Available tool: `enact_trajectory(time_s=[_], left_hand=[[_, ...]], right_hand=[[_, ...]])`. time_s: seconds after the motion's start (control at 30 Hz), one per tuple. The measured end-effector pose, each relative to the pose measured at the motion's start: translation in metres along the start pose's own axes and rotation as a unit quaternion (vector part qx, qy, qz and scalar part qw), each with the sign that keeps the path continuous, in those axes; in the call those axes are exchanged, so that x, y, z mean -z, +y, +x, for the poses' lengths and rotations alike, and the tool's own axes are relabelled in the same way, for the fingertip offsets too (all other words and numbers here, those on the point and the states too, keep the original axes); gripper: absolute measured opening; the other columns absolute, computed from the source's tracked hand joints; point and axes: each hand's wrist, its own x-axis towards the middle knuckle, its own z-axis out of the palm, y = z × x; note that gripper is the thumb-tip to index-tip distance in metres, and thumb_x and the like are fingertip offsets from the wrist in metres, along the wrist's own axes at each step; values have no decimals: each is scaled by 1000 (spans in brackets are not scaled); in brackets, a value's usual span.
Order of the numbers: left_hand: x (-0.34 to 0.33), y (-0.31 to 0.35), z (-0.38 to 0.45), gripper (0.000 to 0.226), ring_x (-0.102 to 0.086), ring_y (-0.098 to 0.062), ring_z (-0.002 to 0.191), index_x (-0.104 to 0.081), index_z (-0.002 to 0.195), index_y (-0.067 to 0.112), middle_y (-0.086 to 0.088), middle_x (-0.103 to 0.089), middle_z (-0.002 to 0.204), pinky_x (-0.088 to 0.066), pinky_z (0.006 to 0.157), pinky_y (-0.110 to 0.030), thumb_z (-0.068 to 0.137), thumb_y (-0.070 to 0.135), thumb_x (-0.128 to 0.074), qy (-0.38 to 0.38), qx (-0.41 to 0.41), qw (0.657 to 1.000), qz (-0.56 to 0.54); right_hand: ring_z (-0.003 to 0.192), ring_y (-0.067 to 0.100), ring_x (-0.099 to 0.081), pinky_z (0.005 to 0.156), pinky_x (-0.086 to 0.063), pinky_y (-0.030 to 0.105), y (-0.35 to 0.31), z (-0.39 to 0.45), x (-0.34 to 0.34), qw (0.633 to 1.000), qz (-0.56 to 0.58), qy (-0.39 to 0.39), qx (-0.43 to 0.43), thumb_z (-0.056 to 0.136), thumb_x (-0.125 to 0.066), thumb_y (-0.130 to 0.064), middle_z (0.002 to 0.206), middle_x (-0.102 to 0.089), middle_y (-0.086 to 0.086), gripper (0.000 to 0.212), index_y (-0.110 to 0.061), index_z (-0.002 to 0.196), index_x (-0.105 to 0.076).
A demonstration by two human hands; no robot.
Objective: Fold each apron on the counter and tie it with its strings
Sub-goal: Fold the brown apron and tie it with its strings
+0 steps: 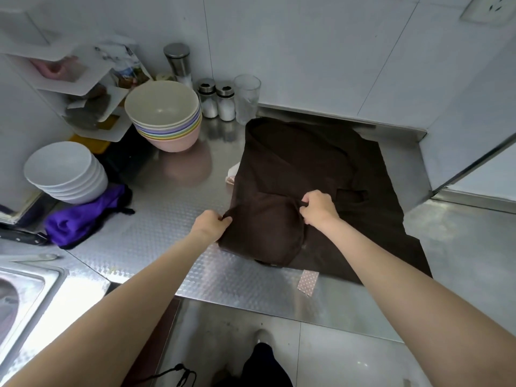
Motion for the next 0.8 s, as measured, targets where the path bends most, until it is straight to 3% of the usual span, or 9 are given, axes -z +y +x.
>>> enact_trajectory(time_s=[0.1,0.27,0.33,0.43,0.5,0.57,0.63,0.7,0.8], left_hand=[[-3,-4,3,42,-63,-37,88,-48,57,6,-16,-56,73,-50,83,-40,94,25,-53,31,17,999,-5],[-8,-1,4,45,-49,-26,74,-39,55,6,-7,-44,57,-46,78,-38,95,24,-51,40,14,999,-21],[-9,0,3,45,-49,-26,75,-40,56,7,-8,-46,60,-44,75,-37,95,26,-51,27,-3,1000,-6],[-9,1,3,35,-54,-29,85,-47,66,8,-16,-55,83,-46,78,-38,96,26,-49,-9,-26,999,-22],[-6,3,3,27,-59,-34,95,-54,82,4,-20,-58,94,-48,86,-42,96,26,-48,-21,-31,999,-26],[-5,5,2,27,-59,-37,102,-57,96,1,-24,-61,104,-49,91,-46,97,26,-47,-32,-34,998,-30],[-4,7,1,32,-58,-37,106,-58,107,-2,-25,-61,112,-49,93,-45,97,26,-46,-46,-37,997,-45],[-5,7,-1,34,-57,-35,110,-55,116,-2,-22,-60,117,-47,95,-40,98,24,-43,-52,-36,997,-36],[-4,3,-3,32,-57,-35,107,-47,120,3,-18,-57,119,-46,96,-41,97,26,-44,43,-40,998,-6]], right_hand=[[96,34,-65,90,-52,38,2,4,-2,999,27,22,-26,92,-53,-10,107,-65,20,23,-5,112,-63],[103,34,-59,90,-48,36,1,0,-6,999,13,25,-21,86,-65,-13,124,-46,14,37,-7,119,-50],[98,36,-58,85,-47,37,-1,-8,-4,1000,-7,20,13,79,-72,-15,124,-34,13,52,-10,119,-40],[91,35,-57,89,-49,43,-4,-22,-1,985,-95,-41,141,74,-77,-25,127,-23,10,73,-25,130,-30],[104,40,-52,99,-41,51,-4,-30,-5,958,-194,-92,187,74,-74,-39,141,-12,12,86,-38,141,-19],[116,44,-44,104,-33,56,-4,-37,-16,929,-294,-86,205,83,-64,-46,150,0,16,75,-38,143,-20],[120,46,-41,102,-33,56,-5,-40,-26,929,-310,-66,192,90,-54,-45,151,-3,18,56,-31,138,-30],[116,45,-43,98,-37,54,-11,-39,-31,958,-236,-70,145,92,-45,-49,142,-23,16,44,-24,128,-40],[112,41,-47,98,-40,49,-22,-28,-25,985,-122,-95,72,91,-33,-58,130,-37,11,52,-22,123,-51]])
